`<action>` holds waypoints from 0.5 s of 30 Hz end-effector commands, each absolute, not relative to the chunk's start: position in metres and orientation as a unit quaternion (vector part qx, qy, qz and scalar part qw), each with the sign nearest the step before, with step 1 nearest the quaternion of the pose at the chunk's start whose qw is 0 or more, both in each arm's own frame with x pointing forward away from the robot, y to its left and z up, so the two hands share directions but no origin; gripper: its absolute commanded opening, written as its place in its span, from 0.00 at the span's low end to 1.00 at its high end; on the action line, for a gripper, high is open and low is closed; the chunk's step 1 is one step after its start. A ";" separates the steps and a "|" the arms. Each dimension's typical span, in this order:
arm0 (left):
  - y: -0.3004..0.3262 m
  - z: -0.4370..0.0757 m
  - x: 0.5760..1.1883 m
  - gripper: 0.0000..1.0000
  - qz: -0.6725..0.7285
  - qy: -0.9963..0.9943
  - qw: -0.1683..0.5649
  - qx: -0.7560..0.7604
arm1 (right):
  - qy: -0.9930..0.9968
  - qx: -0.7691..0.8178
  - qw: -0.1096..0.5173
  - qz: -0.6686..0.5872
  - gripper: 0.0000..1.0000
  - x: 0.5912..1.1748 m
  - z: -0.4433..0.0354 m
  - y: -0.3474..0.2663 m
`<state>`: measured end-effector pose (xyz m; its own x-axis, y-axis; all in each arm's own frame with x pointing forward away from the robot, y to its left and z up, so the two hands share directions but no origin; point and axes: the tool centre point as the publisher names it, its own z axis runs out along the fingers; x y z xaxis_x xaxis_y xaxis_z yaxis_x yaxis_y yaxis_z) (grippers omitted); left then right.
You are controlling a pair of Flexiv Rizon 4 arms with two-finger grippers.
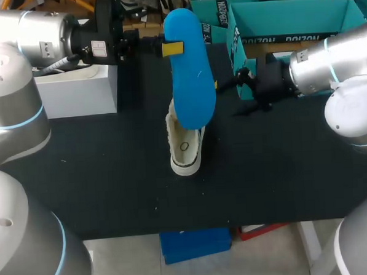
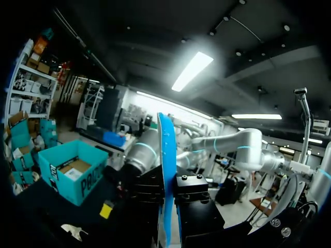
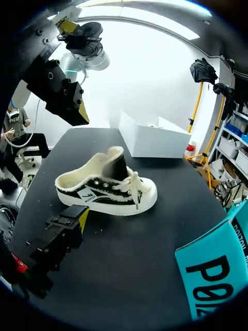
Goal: Take the shoe out of the shoebox, open the shoe tongue, remove and reinsert the insole, then place the shoe into the shoebox
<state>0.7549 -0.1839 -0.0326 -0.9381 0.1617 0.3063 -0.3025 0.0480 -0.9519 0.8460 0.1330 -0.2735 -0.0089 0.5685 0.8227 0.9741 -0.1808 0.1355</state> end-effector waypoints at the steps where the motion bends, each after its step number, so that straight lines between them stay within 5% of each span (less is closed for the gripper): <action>1: -0.185 -0.034 0.754 0.00 0.689 -0.704 0.167 0.051 | -0.560 -0.617 0.302 -0.462 1.00 0.840 -0.273 0.128; 15: -0.185 -0.034 0.754 0.00 0.689 -0.704 0.167 0.051 | -0.545 -0.585 0.333 -0.500 1.00 0.842 -0.256 0.129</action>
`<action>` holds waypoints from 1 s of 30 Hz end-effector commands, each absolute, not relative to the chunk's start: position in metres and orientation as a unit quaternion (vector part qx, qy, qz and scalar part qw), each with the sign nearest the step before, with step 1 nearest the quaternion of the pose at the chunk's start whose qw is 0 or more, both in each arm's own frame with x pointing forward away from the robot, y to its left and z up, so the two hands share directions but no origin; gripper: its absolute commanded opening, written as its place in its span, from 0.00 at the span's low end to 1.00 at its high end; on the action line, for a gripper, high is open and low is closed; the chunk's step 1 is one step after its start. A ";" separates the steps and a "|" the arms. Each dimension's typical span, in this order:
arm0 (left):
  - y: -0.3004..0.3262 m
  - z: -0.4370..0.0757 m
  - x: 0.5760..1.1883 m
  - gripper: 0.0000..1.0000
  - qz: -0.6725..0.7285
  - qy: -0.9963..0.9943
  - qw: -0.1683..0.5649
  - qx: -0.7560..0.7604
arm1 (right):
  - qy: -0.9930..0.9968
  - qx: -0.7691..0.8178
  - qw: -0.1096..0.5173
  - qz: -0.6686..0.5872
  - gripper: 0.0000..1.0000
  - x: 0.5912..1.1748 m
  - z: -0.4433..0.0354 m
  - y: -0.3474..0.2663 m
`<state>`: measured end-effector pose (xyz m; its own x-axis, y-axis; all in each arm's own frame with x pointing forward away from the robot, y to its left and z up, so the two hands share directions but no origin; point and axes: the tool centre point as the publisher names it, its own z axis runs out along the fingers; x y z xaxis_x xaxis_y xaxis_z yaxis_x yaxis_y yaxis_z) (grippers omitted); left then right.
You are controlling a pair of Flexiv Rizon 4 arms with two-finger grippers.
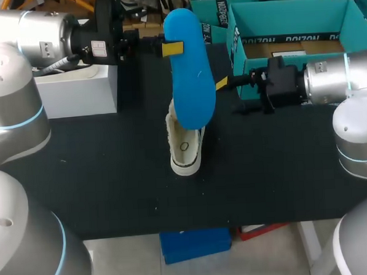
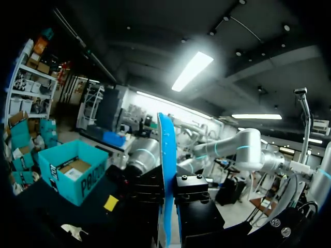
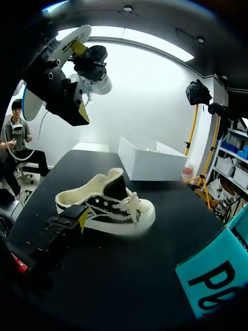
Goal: Take the shoe out of the shoebox, open the shoe tongue, remove and reinsert the insole, then place the shoe into the shoebox
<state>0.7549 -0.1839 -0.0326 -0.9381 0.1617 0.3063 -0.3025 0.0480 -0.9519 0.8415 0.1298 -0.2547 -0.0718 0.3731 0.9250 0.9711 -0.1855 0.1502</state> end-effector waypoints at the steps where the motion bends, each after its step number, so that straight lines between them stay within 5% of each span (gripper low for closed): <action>1: -0.185 -0.034 0.754 0.00 0.689 -0.704 0.167 0.051 | -0.546 -0.584 0.333 -0.501 1.00 0.842 -0.255 0.129; 17: -0.185 -0.034 0.754 0.00 0.689 -0.704 0.167 0.051 | -0.544 -0.548 0.353 -0.529 1.00 0.845 -0.246 0.134; 20: -0.193 -0.026 0.745 0.00 0.695 -0.718 0.023 -0.033 | -0.544 -0.548 0.353 -0.529 1.00 0.845 -0.246 0.134; 30: -0.192 -0.049 0.710 0.00 0.641 -0.680 -0.297 -0.196 | -0.544 -0.548 0.353 -0.529 1.00 0.845 -0.246 0.134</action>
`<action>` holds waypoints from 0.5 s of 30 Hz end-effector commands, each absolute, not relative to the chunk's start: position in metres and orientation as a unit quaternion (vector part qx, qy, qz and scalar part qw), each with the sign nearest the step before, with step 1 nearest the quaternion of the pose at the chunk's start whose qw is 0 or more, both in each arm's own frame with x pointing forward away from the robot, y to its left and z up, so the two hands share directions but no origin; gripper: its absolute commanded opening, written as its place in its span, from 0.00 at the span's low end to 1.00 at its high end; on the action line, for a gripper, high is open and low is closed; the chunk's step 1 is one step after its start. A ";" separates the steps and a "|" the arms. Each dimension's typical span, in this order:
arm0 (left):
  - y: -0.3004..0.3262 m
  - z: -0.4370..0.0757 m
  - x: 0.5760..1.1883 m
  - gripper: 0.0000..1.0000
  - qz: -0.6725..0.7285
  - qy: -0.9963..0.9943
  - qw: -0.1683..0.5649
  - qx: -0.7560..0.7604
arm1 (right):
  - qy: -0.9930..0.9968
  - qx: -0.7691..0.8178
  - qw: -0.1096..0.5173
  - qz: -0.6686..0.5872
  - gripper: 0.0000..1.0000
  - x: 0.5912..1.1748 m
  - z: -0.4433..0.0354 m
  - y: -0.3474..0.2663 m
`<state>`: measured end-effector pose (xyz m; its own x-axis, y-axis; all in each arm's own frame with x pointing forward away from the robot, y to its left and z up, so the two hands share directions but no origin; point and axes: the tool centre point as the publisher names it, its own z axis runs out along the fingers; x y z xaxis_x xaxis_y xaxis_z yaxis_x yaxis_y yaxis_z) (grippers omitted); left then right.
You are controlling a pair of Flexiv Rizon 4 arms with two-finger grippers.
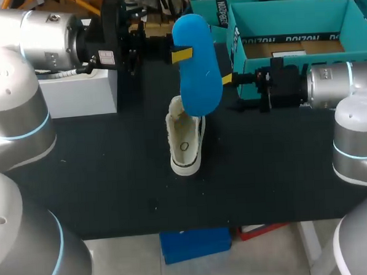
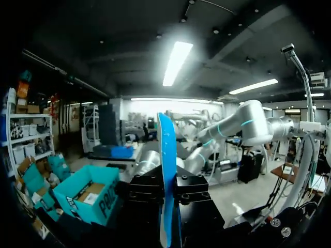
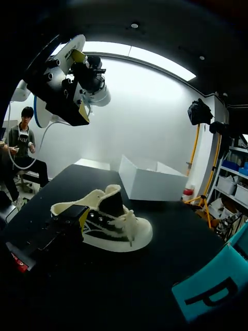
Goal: Take the shoe out of the shoebox, open the shoe tongue, remove and reinsert the insole, then place the shoe into the shoebox
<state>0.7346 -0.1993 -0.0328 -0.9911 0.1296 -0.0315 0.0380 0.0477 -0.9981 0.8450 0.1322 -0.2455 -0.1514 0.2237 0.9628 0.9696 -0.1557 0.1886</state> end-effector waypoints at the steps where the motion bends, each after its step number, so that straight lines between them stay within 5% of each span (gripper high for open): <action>1: -0.193 -0.055 0.704 0.00 0.627 -0.675 -0.321 -0.221 | -0.544 -0.548 0.353 -0.529 1.00 0.845 -0.246 0.134; 15: -0.193 -0.072 0.694 0.00 0.607 -0.685 -0.335 -0.226 | -0.544 -0.548 0.353 -0.529 1.00 0.845 -0.246 0.134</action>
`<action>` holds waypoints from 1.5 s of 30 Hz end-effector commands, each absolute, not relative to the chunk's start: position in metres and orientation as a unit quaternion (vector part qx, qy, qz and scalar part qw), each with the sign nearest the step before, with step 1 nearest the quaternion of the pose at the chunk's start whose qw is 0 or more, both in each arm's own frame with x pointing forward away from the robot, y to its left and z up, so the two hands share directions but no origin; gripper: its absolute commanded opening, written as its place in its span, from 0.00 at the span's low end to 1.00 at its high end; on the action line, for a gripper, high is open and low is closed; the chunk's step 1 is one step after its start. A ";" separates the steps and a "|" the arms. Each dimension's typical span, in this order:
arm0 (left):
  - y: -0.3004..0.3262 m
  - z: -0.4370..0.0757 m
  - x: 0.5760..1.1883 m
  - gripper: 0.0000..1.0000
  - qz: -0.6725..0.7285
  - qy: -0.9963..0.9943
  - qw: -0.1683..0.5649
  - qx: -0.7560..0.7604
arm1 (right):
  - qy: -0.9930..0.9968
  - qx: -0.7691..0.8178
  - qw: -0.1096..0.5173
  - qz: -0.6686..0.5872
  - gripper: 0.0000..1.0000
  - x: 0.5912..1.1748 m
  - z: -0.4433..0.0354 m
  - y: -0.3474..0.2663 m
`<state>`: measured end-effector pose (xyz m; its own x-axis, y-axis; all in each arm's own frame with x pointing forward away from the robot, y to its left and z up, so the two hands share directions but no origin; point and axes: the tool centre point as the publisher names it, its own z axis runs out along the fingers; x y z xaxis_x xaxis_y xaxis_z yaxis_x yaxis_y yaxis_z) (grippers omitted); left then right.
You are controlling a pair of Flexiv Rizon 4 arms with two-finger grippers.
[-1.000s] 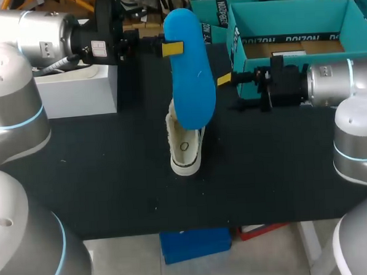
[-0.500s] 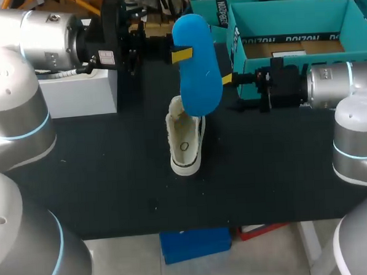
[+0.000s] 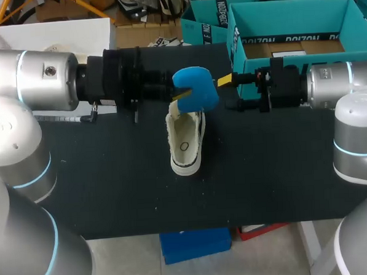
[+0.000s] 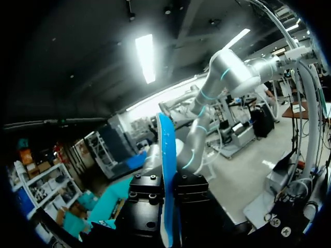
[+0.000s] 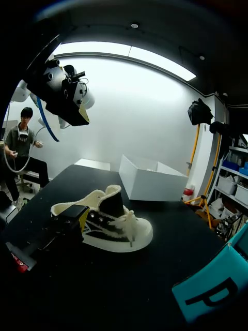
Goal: Take the shoe out of the shoebox, open the shoe tongue, remove and reinsert the insole, then place the shoe into the shoebox
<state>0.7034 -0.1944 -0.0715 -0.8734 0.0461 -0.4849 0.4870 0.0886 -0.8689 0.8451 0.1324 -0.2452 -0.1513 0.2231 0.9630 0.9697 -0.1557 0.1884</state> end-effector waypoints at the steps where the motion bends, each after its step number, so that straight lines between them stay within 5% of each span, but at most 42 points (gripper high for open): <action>1: -0.193 -0.072 0.694 0.00 -0.607 0.685 0.335 0.226 | -0.544 -0.548 0.353 -0.529 1.00 0.845 -0.246 0.134; 12: -0.194 -0.077 0.685 0.00 -0.600 0.672 0.357 0.246 | -0.544 -0.548 0.353 -0.529 1.00 0.845 -0.246 0.134; 29: -0.162 -0.174 0.613 0.00 -0.564 0.573 0.475 0.357 | -0.544 -0.548 0.353 -0.529 1.00 0.845 -0.246 0.134; 45: -0.160 -0.254 0.618 0.00 -0.513 0.498 0.562 0.416 | -0.544 -0.548 0.353 -0.529 1.00 0.845 -0.246 0.134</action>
